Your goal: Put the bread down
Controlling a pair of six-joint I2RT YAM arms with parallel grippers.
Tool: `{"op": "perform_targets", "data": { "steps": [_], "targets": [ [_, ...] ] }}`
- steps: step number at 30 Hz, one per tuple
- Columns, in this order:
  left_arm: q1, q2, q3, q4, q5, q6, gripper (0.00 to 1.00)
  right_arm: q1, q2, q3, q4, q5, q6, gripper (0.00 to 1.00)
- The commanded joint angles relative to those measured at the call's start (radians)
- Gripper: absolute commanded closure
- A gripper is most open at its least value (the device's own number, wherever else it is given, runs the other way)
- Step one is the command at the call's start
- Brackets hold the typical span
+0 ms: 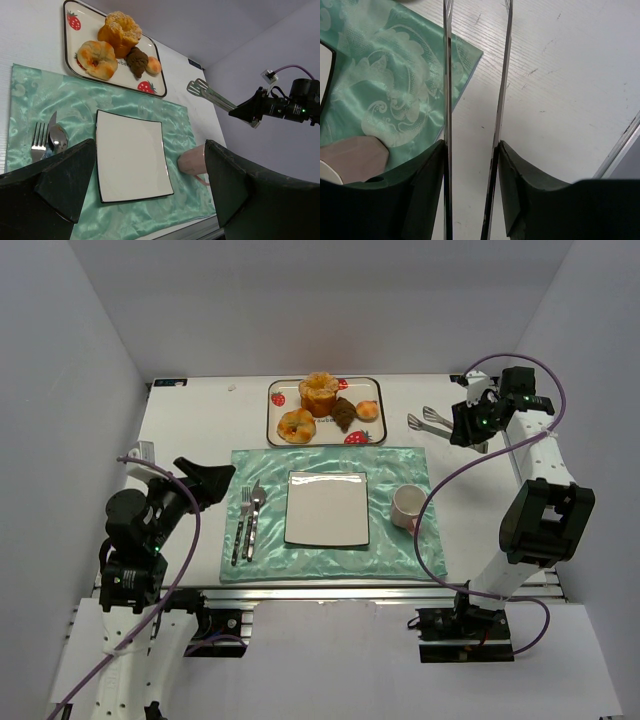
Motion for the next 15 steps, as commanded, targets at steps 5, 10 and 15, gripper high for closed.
{"op": "perform_targets", "data": {
  "steps": [5, 10, 15],
  "targets": [
    [-0.005, -0.018, 0.026, -0.020, -0.015, -0.006, 0.02, 0.005, -0.007, 0.041, -0.007, -0.037, 0.002, 0.49],
    [-0.005, -0.019, 0.028, -0.021, -0.019, -0.004, 0.02, 0.009, -0.005, 0.055, -0.014, -0.046, 0.003, 0.47],
    [-0.005, -0.023, 0.026, -0.021, -0.019, -0.009, 0.02, 0.012, -0.005, 0.067, -0.024, -0.057, 0.006, 0.45]
  ]
}}
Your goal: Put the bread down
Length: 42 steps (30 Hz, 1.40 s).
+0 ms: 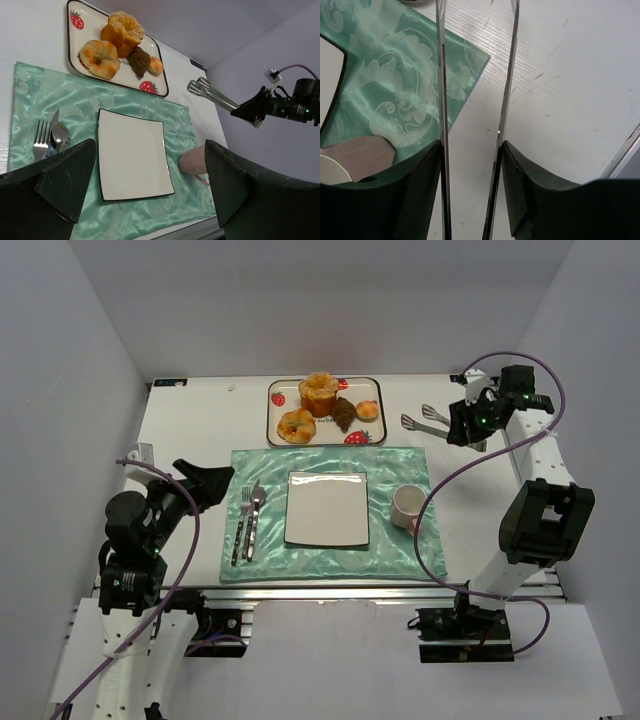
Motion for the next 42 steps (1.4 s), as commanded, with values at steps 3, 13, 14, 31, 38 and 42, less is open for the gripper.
{"op": "perform_targets", "data": {
  "steps": [3, 13, 14, 31, 38, 42],
  "targets": [
    [-0.003, -0.011, 0.025, -0.004, -0.008, -0.008, 0.02, 0.009, -0.004, 0.067, -0.008, -0.041, 0.008, 0.43],
    [-0.003, -0.003, 0.026, 0.002, -0.008, -0.008, 0.02, 0.052, -0.004, 0.123, -0.038, -0.092, -0.023, 0.42],
    [-0.005, -0.002, 0.026, 0.002, -0.007, -0.008, 0.02, 0.061, -0.004, 0.126, -0.039, -0.093, -0.041, 0.42],
    [-0.005, 0.024, 0.083, -0.053, -0.027, 0.012, 0.02, 0.262, 0.212, 0.332, -0.018, -0.046, -0.067, 0.42],
    [-0.005, 0.030, 0.084, -0.054, -0.044, 0.001, 0.02, 0.311, 0.306, 0.402, 0.016, 0.020, -0.057, 0.42],
    [-0.005, 0.030, 0.077, -0.047, -0.047, -0.010, 0.02, 0.316, 0.346, 0.435, 0.028, 0.022, -0.044, 0.42]
  ]
}}
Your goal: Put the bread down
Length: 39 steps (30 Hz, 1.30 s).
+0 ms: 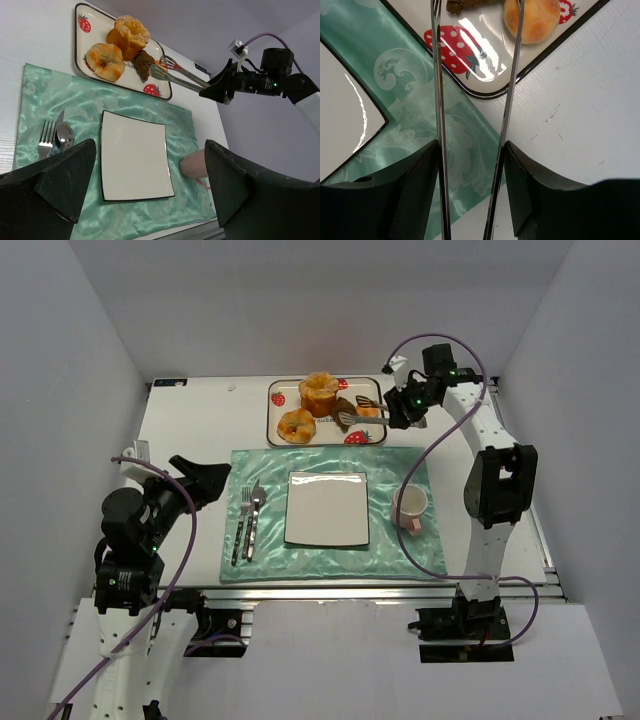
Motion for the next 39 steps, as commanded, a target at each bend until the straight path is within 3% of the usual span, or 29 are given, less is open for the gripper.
{"op": "perform_targets", "data": {
  "steps": [1, 24, 28, 33, 39],
  "targets": [
    [-0.005, 0.007, 0.019, 0.000, -0.017, -0.013, 0.02, 0.006, 0.019, 0.078, 0.044, 0.005, 0.017, 0.42],
    [-0.005, 0.015, 0.013, 0.003, -0.038, -0.011, 0.02, 0.074, 0.128, 0.121, 0.090, 0.103, 0.052, 0.39],
    [-0.005, 0.016, 0.012, 0.009, -0.040, -0.013, 0.02, 0.075, 0.133, 0.107, 0.082, 0.109, 0.039, 0.46],
    [-0.005, 0.018, 0.010, 0.012, -0.035, -0.015, 0.02, 0.074, 0.130, 0.109, 0.070, 0.101, 0.023, 0.70],
    [-0.005, 0.016, 0.012, 0.009, -0.037, -0.015, 0.02, 0.074, 0.058, 0.104, 0.053, 0.034, 0.016, 0.80]
  ]
}}
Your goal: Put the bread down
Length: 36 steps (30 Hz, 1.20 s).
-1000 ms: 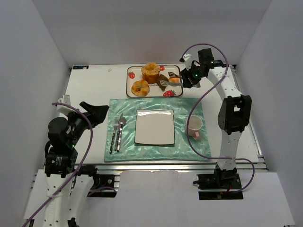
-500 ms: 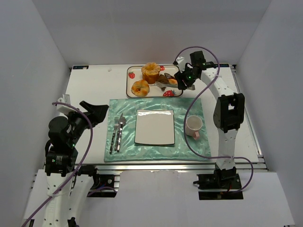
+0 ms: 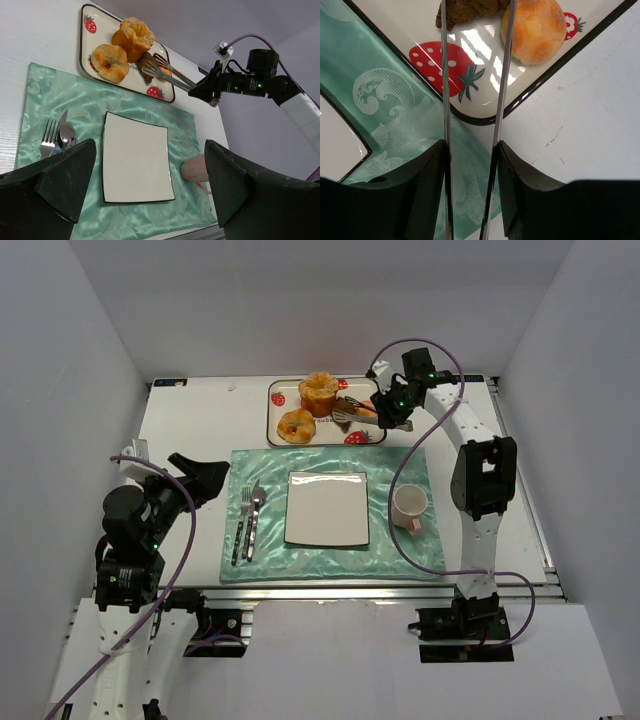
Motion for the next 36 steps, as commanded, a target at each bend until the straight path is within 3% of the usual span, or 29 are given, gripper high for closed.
{"op": "perform_targets", "data": {
  "steps": [1, 14, 21, 28, 36],
  "targets": [
    [-0.005, 0.001, 0.011, 0.008, -0.009, 0.000, 0.02, 0.001, -0.101, 0.017, -0.004, -0.066, -0.014, 0.81],
    [-0.003, 0.001, -0.012, 0.045, 0.018, -0.008, 0.02, -0.007, -0.339, -0.148, -0.083, -0.205, 0.000, 0.85],
    [-0.005, -0.006, -0.022, 0.052, 0.026, -0.005, 0.02, 0.013, -0.570, -0.373, -0.223, -0.336, -0.068, 0.86],
    [-0.005, -0.012, -0.042, 0.075, 0.055, -0.012, 0.02, 0.106, -0.852, -0.689, -0.228, -0.308, -0.137, 0.85],
    [-0.003, -0.028, -0.052, 0.075, 0.077, -0.022, 0.02, 0.134, -0.907, -0.846, -0.140, -0.216, -0.089, 0.77]
  ]
}}
